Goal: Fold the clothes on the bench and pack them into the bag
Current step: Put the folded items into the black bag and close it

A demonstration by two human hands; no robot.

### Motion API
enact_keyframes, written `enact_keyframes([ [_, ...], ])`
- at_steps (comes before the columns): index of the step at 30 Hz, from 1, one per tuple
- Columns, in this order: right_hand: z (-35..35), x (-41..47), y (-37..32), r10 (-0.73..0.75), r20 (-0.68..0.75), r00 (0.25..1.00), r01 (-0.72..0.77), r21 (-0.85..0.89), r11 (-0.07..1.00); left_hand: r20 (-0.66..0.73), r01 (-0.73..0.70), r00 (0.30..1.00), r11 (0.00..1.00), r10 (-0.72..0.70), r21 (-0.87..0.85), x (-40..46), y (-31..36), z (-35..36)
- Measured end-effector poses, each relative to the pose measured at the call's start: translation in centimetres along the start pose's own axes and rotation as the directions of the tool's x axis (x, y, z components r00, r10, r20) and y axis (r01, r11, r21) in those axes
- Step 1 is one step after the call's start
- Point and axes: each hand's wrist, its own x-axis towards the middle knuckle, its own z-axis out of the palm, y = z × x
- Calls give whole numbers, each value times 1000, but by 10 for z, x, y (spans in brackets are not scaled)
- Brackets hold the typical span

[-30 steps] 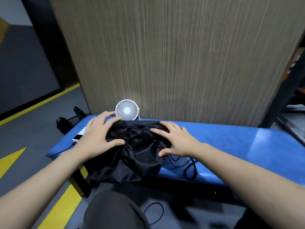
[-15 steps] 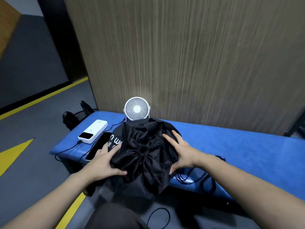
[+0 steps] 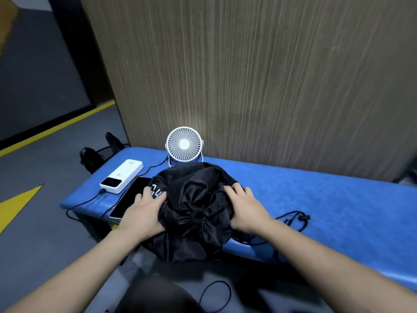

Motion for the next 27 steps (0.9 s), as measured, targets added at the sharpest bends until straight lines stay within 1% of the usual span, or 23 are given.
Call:
enact_keyframes([
  [8,-23,-41,31,35,21,999,-35,-35,999,46,-76,996,997,74,28,-13,44,1],
  [13,-46,-86,72,129,25,991,-129,-31,991,84,-142,986,990,143,-12,-11,98,4],
  [16,-62,-118,104,198,30,980,-197,-32,980,85,-215,972,976,217,-38,-5,140,9],
  [20,-87,-165,159,304,22,953,-302,-57,952,84,-315,943,946,321,-74,3,213,18],
  [25,-114,-224,229,443,-4,896,-442,-82,893,91,-417,898,899,430,-138,12,309,28],
  [27,-125,-246,254,495,-14,869,-494,-67,867,103,-459,874,877,475,-143,17,347,32],
])
